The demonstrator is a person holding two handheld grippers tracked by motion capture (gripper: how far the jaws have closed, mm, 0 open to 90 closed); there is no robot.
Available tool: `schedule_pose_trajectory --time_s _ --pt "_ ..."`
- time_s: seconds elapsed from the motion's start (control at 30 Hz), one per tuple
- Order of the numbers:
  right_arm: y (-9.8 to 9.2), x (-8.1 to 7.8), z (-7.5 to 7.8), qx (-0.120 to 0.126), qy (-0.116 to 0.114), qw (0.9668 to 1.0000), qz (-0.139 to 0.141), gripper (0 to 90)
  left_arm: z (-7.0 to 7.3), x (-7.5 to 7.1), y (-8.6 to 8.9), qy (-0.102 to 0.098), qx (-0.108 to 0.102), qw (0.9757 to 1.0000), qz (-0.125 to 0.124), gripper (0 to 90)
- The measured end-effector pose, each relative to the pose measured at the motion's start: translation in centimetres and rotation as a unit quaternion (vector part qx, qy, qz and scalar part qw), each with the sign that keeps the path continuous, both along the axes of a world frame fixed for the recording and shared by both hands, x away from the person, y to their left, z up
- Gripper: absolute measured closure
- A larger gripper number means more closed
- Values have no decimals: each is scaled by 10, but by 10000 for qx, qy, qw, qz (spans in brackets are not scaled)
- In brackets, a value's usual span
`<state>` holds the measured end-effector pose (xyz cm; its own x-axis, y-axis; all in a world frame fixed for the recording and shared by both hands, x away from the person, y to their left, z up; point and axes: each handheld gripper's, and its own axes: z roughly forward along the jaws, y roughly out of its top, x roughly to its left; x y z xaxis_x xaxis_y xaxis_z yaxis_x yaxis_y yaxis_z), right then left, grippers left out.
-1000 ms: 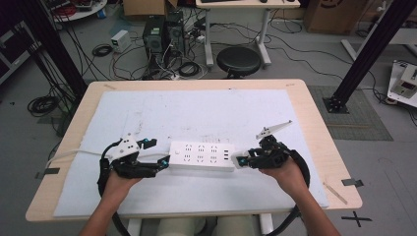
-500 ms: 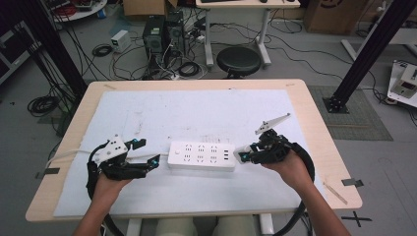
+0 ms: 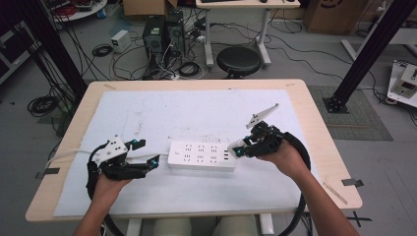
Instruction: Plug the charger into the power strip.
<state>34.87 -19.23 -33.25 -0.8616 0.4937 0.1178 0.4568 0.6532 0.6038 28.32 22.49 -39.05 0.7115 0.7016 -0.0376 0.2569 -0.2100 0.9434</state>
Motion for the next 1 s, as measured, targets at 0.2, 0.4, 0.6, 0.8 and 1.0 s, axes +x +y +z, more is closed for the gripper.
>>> schedule_pose_trajectory --time_s 0.2,0.4,0.6,0.8,1.0 --pt "11 7 3 -140 -29 9996 223 636 -1 0 1 -8 3 10000 -1 234" --pt "28 16 4 -419 -68 9979 498 636 -3 -2 6 -18 -50 10000 -34 233" --pt "43 22 4 -639 -64 9959 644 636 -5 -3 12 -13 -84 10000 -2 233" --pt "56 30 5 -835 -97 9931 816 636 -6 -4 18 -26 -104 9999 39 233" --pt "72 38 5 -1259 -228 9865 1025 636 -8 -5 23 -26 -110 9999 106 233"
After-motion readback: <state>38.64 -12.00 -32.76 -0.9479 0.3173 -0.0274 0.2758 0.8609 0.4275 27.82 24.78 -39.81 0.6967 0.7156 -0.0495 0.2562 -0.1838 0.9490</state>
